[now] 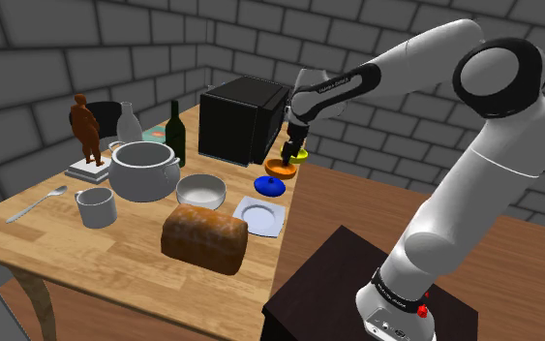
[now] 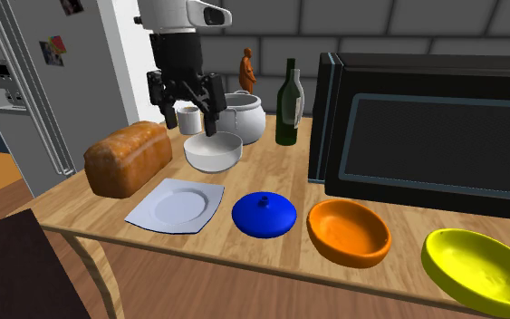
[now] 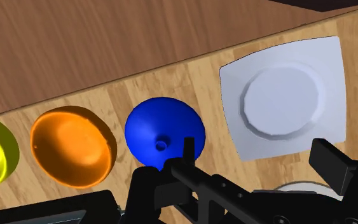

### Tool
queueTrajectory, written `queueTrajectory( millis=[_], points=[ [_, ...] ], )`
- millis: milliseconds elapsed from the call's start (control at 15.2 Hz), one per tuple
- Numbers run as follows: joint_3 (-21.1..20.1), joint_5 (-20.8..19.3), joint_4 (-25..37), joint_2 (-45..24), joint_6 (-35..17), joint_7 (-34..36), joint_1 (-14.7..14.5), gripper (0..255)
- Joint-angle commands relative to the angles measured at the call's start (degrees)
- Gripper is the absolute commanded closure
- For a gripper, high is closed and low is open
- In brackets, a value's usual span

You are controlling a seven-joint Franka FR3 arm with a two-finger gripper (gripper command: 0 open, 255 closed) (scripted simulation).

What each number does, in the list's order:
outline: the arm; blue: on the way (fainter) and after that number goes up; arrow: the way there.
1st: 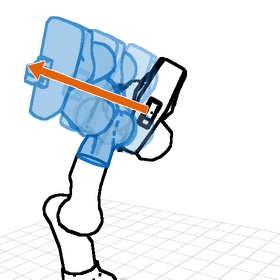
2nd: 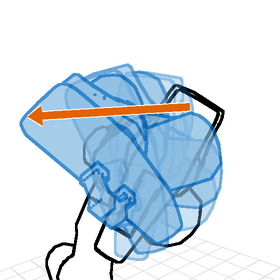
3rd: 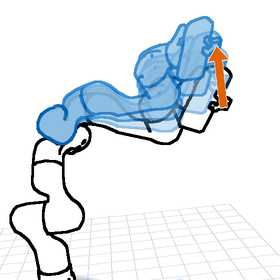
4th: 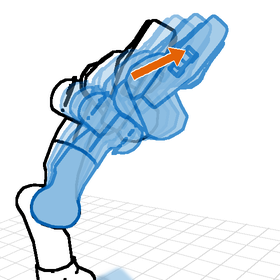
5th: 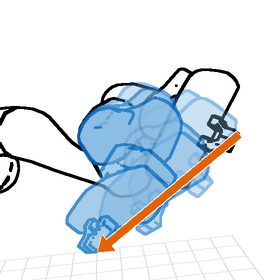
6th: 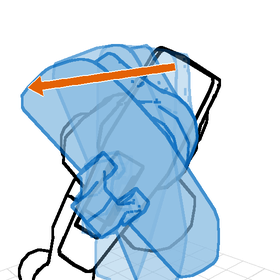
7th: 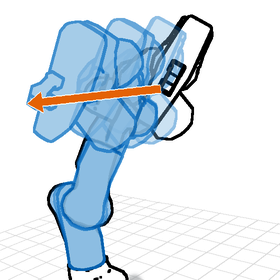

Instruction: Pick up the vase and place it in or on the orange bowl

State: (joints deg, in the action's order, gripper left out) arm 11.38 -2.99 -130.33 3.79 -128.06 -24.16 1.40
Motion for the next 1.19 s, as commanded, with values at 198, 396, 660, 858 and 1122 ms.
queueTrajectory(
  millis=[198, 396, 660, 858, 1122],
  points=[
    [1.0, 2.1, 5.7, -11.0, -4.6, -4.5, 1.1, 0],
    [1.1, 3.6, 10.5, -17.8, -6.2, -7.1, 2.1, 0],
    [0.6, 5.4, 18.0, -26.9, -7.4, -10.1, 3.9, 0],
    [0.1, 6.2, 24.0, -33.4, -7.5, -11.8, 5.3, 0],
    [-0.3, 6.6, 24.0, -35.5, -9.7, -12.1, 5.7, 0]
  ],
)
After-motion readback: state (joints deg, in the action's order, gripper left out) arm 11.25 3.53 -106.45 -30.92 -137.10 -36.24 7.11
